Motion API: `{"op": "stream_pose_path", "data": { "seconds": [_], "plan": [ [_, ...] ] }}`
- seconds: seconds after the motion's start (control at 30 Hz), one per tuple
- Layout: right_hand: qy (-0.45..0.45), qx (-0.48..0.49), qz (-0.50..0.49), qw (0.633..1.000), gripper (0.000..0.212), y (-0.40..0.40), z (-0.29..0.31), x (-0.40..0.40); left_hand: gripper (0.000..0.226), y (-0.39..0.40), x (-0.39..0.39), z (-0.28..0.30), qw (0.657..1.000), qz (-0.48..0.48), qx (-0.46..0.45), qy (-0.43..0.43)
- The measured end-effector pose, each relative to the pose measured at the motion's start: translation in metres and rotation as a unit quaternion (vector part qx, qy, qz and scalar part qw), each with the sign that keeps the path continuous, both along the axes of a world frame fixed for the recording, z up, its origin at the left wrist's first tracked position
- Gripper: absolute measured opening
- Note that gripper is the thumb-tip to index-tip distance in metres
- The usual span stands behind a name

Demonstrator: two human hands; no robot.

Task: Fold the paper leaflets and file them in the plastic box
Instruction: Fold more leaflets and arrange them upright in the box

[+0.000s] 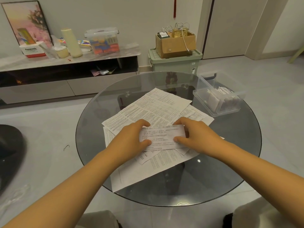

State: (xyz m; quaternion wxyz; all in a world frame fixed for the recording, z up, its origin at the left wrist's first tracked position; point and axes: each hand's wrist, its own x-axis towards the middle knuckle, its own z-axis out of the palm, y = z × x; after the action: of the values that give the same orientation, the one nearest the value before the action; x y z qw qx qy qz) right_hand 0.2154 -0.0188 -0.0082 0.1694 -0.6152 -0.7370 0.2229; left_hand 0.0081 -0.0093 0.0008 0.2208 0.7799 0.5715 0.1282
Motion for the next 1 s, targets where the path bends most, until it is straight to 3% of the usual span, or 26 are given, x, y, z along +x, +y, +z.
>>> {"op": "stream_pose_path", "data": {
  "seconds": [0.17,0.43,0.67,0.8,1.0],
  "plan": [
    [-0.054,0.011,0.015,0.998,0.065,0.002,-0.004,0.001,0.063,0.003,0.001,-0.006,0.999,-0.010,0.012,0.049],
    [-0.134,-0.004,0.079,0.988,0.043,0.003,0.001,0.004,0.027,0.003,0.004,-0.009,0.987,-0.080,0.080,0.114],
    [-0.116,-0.030,0.096,0.988,0.042,-0.005,0.008,0.006,0.040,-0.003,0.008,-0.011,0.984,-0.109,0.075,0.122],
    [-0.096,-0.057,0.142,0.983,0.045,-0.013,0.010,0.006,0.050,-0.005,0.005,-0.008,0.981,-0.150,0.028,0.118],
    [-0.078,-0.030,0.169,0.982,0.021,-0.019,0.010,0.006,0.058,-0.005,0.000,-0.003,0.979,-0.177,-0.024,0.097]
  ]
}}
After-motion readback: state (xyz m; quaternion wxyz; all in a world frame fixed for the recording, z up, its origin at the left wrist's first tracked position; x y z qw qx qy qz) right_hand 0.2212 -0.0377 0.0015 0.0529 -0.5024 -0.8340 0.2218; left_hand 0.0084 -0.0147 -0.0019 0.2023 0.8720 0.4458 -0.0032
